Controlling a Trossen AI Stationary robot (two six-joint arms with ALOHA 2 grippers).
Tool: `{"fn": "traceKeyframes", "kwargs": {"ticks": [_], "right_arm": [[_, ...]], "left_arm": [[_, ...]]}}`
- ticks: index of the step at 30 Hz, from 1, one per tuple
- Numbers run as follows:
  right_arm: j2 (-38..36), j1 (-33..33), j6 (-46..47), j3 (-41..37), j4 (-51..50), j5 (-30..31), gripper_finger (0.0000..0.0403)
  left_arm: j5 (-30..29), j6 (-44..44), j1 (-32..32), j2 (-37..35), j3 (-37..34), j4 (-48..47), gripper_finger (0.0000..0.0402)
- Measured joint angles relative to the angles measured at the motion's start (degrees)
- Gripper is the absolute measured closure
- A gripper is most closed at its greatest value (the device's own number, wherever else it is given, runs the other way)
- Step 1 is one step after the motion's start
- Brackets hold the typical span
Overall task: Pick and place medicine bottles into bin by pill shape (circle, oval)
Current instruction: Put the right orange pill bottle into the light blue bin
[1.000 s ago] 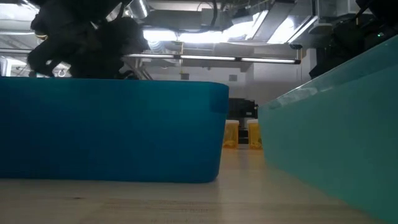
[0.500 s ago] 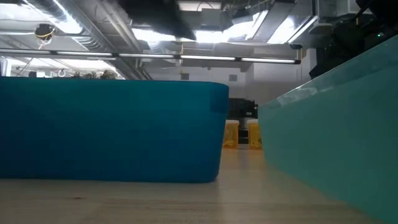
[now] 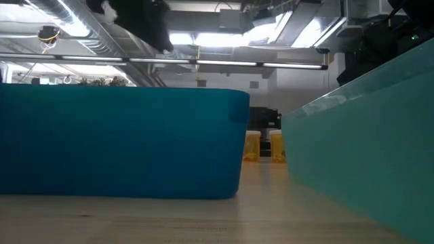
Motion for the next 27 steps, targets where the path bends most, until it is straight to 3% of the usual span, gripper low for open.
{"fn": "traceKeyframes", "kwargs": {"ticks": [4,12,20,27], "right_arm": [[0.0,0.0,0.1,0.0,0.0,0.0,0.0116],[0.0,0.0,0.1,0.0,0.0,0.0,0.0116],[0.0,0.0,0.0,0.0,0.0,0.5,0.0116],[0.0,0.0,0.0,0.0,-0.1,6.2,0.0116]], "left_arm": [[-0.1,-4.1,2.7,-8.1,-0.1,-5.3,0.0224],[-2.3,-5.9,8.3,-19.9,-6.8,1.4,0.0224],[-2.8,-4.5,13.7,-21.1,-20.5,19.2,0.0224],[-2.9,-8.9,15.4,-20.8,-25.9,22.3,0.0224]]}}
